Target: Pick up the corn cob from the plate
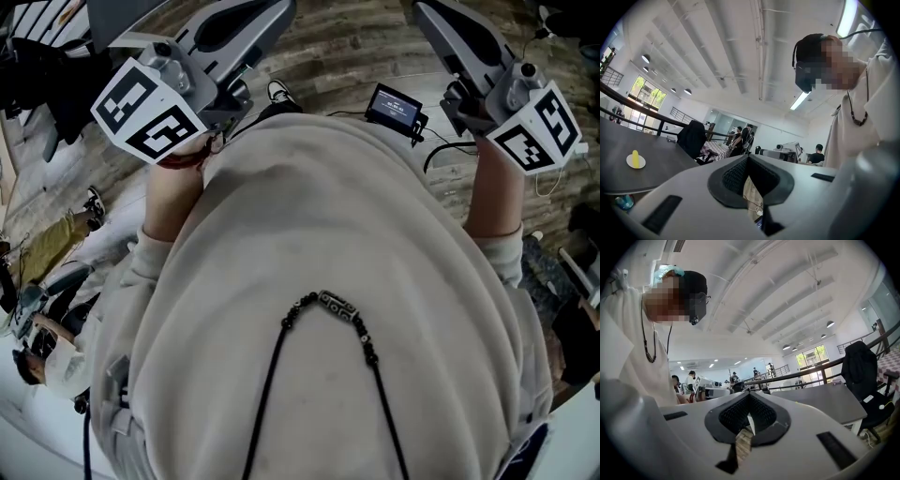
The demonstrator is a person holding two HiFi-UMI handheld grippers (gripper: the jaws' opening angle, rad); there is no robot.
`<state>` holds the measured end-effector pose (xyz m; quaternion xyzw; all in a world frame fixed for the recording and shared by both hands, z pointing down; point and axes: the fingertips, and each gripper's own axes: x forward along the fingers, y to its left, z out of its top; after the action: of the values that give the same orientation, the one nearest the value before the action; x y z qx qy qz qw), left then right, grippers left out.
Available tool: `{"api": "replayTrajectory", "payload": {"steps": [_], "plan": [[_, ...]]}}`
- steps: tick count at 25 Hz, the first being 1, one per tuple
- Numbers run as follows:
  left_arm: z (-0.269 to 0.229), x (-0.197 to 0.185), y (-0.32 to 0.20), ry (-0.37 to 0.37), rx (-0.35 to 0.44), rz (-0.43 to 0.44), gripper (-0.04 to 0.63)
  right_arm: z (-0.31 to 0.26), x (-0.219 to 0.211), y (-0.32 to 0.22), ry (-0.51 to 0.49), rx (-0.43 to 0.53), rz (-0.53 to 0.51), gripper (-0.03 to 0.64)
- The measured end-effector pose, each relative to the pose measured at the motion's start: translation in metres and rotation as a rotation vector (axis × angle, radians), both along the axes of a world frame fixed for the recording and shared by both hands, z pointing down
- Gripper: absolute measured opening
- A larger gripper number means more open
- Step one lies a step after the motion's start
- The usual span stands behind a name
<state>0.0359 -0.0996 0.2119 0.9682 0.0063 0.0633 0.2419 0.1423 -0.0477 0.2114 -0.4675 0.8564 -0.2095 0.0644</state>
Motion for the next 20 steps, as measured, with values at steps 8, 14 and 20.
{"api": "replayTrajectory", "payload": {"steps": [8,14,20], "plan": [[-0.023,-0.004,-0.022,0.052,0.013,0.039,0.001,-0.028,-0.014,-0.016,0.051,-0.005,0.024,0.014],[0.007,-0.028,-0.058,0.013,-0.041,0.128,0.000,-0.013,-0.038,-0.068,0.091,-0.084,0.005,0.014],[0.069,-0.031,-0.039,-0.044,-0.127,0.127,0.001,0.035,-0.043,-0.048,0.124,-0.156,-0.009,0.014]]}}
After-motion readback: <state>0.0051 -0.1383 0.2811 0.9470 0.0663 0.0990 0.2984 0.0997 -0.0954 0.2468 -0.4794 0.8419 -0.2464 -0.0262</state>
